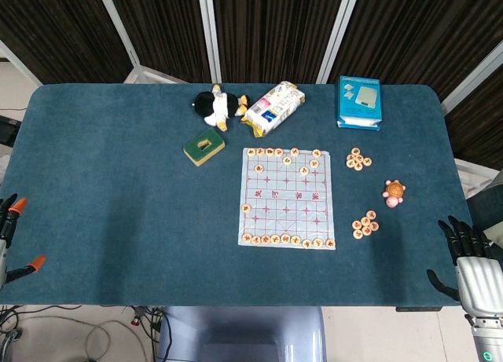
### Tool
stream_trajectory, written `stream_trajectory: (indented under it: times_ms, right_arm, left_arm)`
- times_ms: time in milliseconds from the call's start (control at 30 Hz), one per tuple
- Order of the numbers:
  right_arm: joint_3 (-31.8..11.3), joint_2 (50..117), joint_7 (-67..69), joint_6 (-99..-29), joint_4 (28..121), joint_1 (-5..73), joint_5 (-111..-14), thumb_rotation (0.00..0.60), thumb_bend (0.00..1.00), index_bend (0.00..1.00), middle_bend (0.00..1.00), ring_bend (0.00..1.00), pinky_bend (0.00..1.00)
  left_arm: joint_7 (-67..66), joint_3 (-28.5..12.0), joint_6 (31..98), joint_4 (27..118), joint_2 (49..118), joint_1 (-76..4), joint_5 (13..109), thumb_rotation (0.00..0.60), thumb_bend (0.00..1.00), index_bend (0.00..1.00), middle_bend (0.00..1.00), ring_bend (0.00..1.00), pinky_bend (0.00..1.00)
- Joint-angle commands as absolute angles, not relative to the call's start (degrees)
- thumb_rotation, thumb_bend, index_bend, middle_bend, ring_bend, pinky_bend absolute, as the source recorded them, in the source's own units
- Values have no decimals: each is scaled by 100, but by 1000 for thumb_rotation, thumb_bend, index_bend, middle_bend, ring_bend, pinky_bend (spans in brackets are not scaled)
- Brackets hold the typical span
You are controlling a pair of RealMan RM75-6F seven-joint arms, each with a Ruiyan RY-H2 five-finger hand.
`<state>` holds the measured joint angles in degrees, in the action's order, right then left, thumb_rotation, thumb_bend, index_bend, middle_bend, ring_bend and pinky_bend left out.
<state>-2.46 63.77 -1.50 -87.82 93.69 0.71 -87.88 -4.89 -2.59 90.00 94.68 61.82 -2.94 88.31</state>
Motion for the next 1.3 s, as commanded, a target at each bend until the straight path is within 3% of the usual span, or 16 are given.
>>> stream_trajectory:
  times_ms: [33, 500, 867, 1000, 1300]
  right_arm:
    - [-233, 6349, -72, -8763, 9392, 76, -8804, 600, 333, 81, 0, 0, 52]
    - [-203, 6133, 177, -8443, 9665, 299, -8961, 600, 334, 88, 0, 0, 52]
    - [-643, 5714, 10, -6774, 10595, 1608, -8835, 600, 333, 105, 0, 0, 52]
    - [-824, 5879, -277, -6091, 10765, 2110, -8430, 600, 334, 114, 0, 0, 52]
    - [-974, 6628, -1338, -5332, 11055, 2830, -7429, 600, 334, 167, 0, 0, 34]
  left_arm:
    - [-491, -262, 8998, 9470, 6186, -295, 8828, 600, 48, 0, 0, 0, 51]
    - [-520, -268, 8976, 9472, 6221, -311, 8823, 600, 47, 0, 0, 0, 51]
    - [-567, -263, 8953, 9470, 6241, -321, 8823, 600, 48, 0, 0, 0, 51]
    - [-586, -268, 8945, 9453, 6246, -324, 8808, 600, 48, 0, 0, 0, 51]
    - [-651, -275, 8917, 9444, 6281, -339, 8784, 600, 47, 0, 0, 0, 51]
